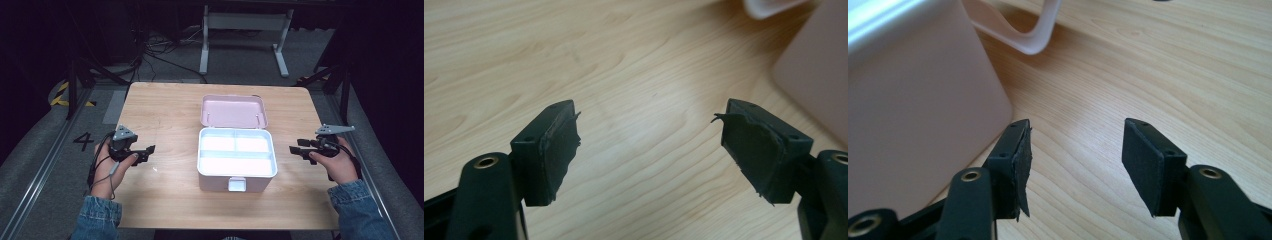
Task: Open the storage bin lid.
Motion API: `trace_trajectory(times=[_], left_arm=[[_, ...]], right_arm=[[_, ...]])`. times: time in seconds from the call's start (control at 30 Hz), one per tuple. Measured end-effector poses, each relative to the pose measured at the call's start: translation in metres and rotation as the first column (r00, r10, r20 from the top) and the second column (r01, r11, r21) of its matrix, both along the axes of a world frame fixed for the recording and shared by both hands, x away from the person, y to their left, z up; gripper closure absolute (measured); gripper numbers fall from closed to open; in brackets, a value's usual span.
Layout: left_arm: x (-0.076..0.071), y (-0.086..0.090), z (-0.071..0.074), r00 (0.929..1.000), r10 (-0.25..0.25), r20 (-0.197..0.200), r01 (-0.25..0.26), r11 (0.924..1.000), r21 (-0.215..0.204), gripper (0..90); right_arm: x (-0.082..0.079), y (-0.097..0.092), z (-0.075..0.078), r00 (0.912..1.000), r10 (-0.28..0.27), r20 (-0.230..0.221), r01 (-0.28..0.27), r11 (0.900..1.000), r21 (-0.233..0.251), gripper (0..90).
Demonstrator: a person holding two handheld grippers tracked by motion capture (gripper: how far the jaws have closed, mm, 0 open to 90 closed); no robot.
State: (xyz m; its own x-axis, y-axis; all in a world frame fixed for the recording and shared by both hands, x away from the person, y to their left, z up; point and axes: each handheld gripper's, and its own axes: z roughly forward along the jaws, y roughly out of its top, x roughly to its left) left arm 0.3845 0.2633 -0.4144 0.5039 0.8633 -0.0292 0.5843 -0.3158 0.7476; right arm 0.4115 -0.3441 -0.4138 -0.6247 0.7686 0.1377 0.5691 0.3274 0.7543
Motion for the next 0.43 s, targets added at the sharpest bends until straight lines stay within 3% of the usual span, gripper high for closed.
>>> trace_trajectory(times=[0.07,0.2,0.33,0.43], left_arm=[[0.001,0.003,-0.006,0.9997,0.014,-0.019,-0.014,0.9999,-0.002,23.5],[0.002,0.007,-0.014,0.9945,0.014,-0.104,-0.01,0.9989,0.046,23.4],[0.004,0.008,-0.019,0.9908,0.02,-0.134,-0.012,0.998,0.062,23.2],[0.005,0.006,-0.021,0.9906,0.021,-0.135,-0.014,0.9982,0.058,23.2]], right_arm=[[0.0,-0.002,-0.003,0.9999,-0.01,-0.002,0.01,0.9999,-0.006,45.7],[0.001,-0.004,-0.01,0.9995,-0.03,-0.009,0.029,0.9989,-0.035,45.4],[0.001,-0.004,-0.017,0.9991,-0.035,-0.024,0.034,0.9986,-0.04,45.3],[0.001,-0.005,-0.019,0.999,-0.034,-0.029,0.033,0.9984,-0.046,45.2]])
